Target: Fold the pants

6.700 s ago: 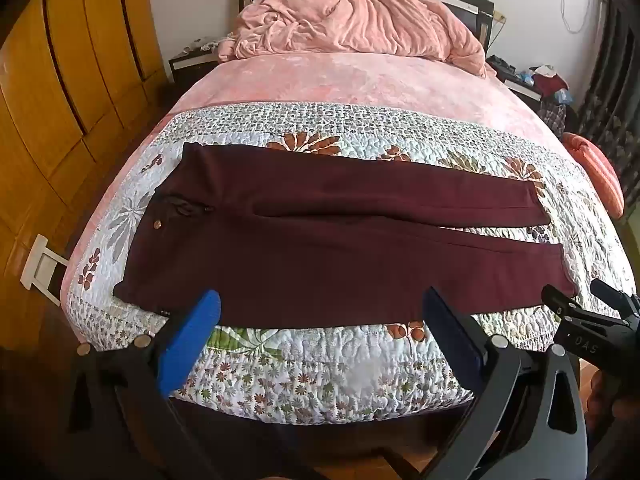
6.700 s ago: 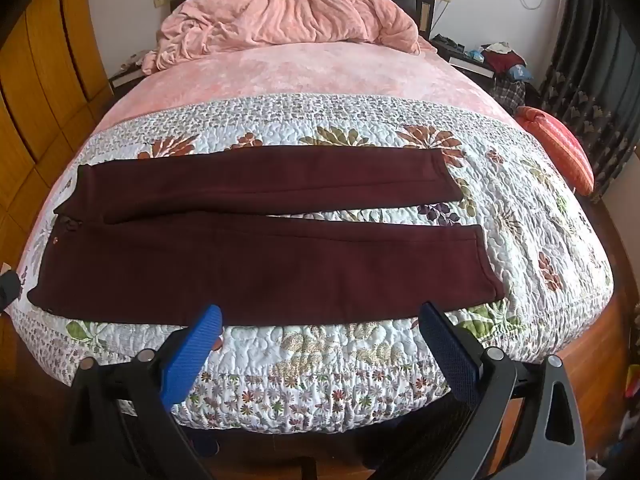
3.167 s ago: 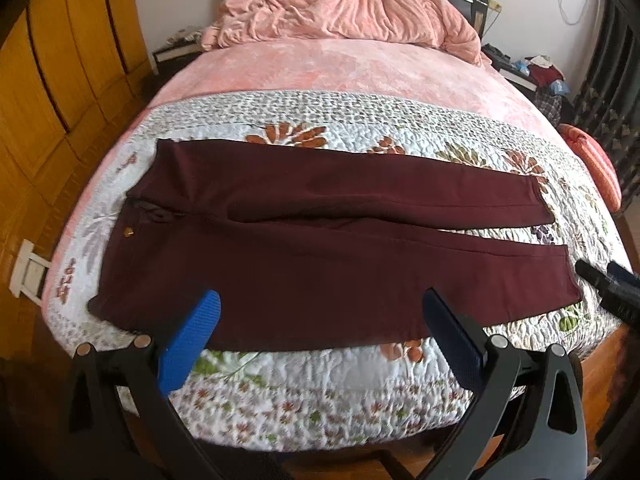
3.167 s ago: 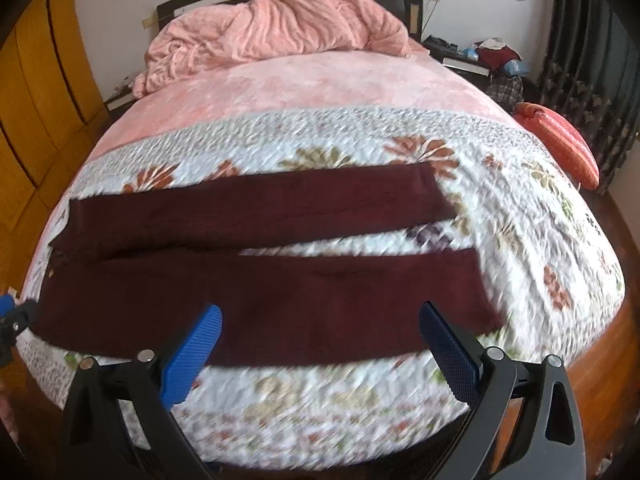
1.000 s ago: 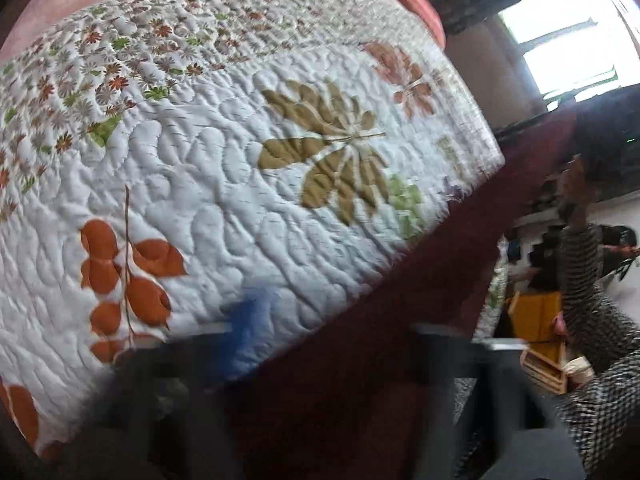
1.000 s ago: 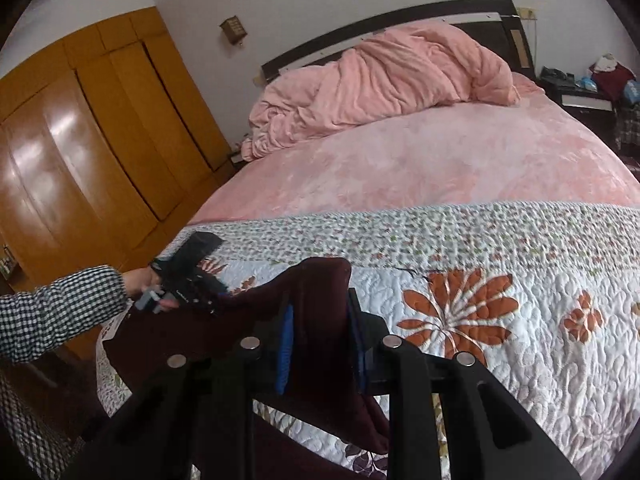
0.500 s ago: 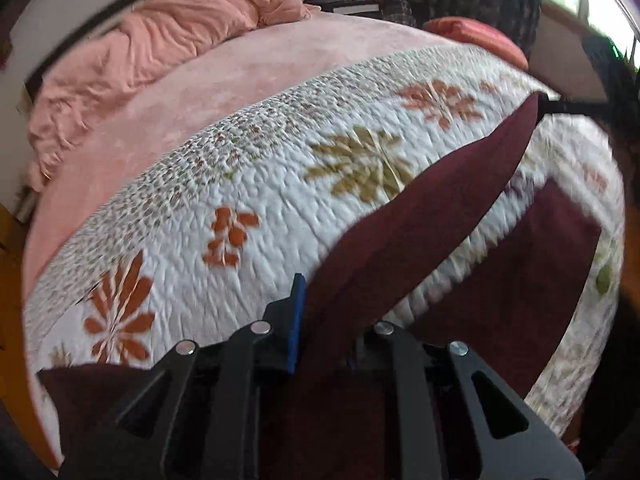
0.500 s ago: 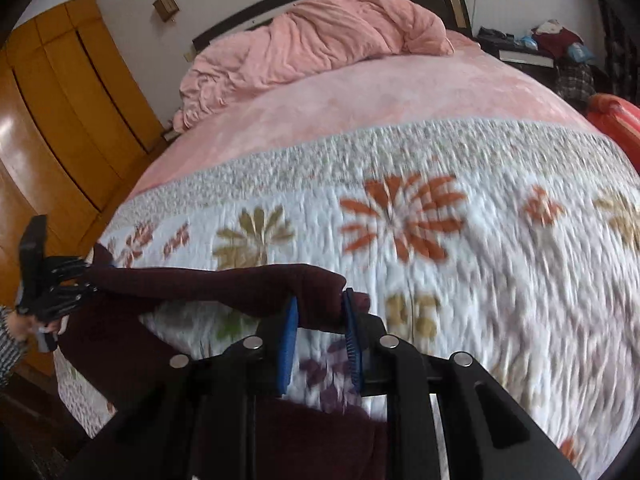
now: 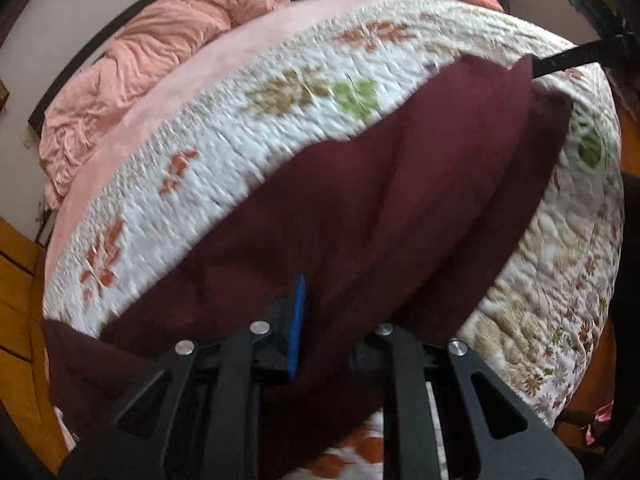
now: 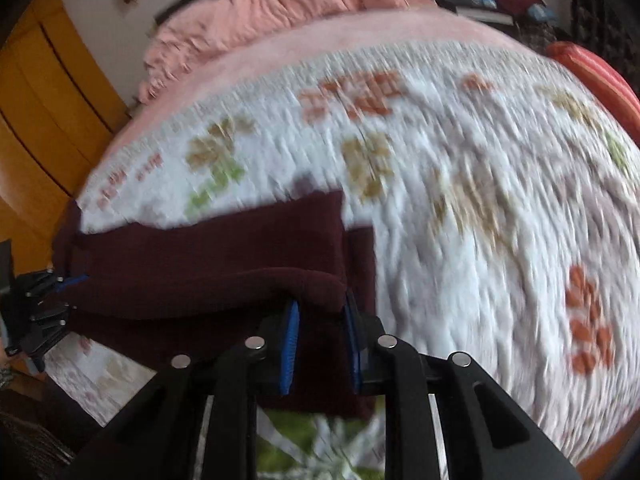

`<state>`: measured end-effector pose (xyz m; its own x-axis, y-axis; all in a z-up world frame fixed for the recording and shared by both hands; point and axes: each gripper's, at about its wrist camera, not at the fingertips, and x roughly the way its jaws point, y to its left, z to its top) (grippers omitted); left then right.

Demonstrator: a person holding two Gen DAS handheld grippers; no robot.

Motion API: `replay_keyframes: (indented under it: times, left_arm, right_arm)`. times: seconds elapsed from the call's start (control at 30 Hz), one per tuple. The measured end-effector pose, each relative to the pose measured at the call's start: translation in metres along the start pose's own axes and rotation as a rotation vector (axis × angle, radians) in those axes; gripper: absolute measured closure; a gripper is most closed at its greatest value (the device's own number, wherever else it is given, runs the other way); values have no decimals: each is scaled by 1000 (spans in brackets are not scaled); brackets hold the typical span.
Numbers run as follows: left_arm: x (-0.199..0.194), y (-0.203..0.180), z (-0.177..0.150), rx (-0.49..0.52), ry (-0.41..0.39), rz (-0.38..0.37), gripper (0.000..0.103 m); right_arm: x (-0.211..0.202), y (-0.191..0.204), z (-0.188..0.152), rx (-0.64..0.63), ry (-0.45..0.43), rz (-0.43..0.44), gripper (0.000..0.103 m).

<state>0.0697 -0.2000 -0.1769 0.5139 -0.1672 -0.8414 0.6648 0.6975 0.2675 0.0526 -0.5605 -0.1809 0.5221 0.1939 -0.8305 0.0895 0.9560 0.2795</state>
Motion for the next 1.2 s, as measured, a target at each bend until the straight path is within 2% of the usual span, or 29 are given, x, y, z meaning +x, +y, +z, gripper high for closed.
replay_keyframes:
  times: [0.1, 0.27, 0.4, 0.43, 0.5, 0.53, 0.57, 0.67, 0.7, 0.77, 0.83, 0.93, 1.07, 1.2]
  left_arm:
    - [6, -12, -10, -14, 10, 14, 87]
    - [-1, -10, -9, -102, -19, -19, 87]
    - [15, -21, -9, -92, 19, -8, 85]
    - [16, -23, -11, -94, 14, -4, 85]
    - [15, -22, -13, -100, 5, -6, 84]
    - [14, -21, -14, -108, 4, -14, 84]
    - [14, -20, -14, -114, 4, -20, 84]
    - [13, -18, -13, -120, 3, -32, 82]
    - [13, -19, -14, -117, 2, -33, 82]
    - [12, -19, -15, -114, -4, -33, 82]
    - [11, -18, -16, -115, -10, -39, 81]
    - [9, -19, -17, -110, -12, -45, 79]
    - [9, -18, -18, -119, -15, -49, 78]
    - [10, -17, -19, -142, -19, -47, 73]
  right_arm:
    - [2, -2, -16, 9, 21, -39, 83]
    - [-18, -9, -26, 68, -36, -52, 84]
    - [-3, -16, -35, 114, 18, -52, 83]
    - [-2, -16, -36, 117, 22, -54, 81]
    - [-7, -17, -36, 148, 52, -48, 70]
    - [-10, -15, -36, 146, 61, -56, 60]
    - [-19, -11, -36, 134, 62, -78, 59]
    - [-51, 6, -33, 112, -4, -118, 58]
    - [-64, 14, -29, 109, -44, -102, 58]
    - [-77, 33, -19, 105, -108, -16, 58]
    - [-68, 52, -8, 92, -102, 49, 58]
    - [-26, 72, 3, 89, -25, 58, 58]
    - [27, 68, -18, 117, 142, -28, 62]
    - [26, 73, -27, 88, 119, -53, 62]
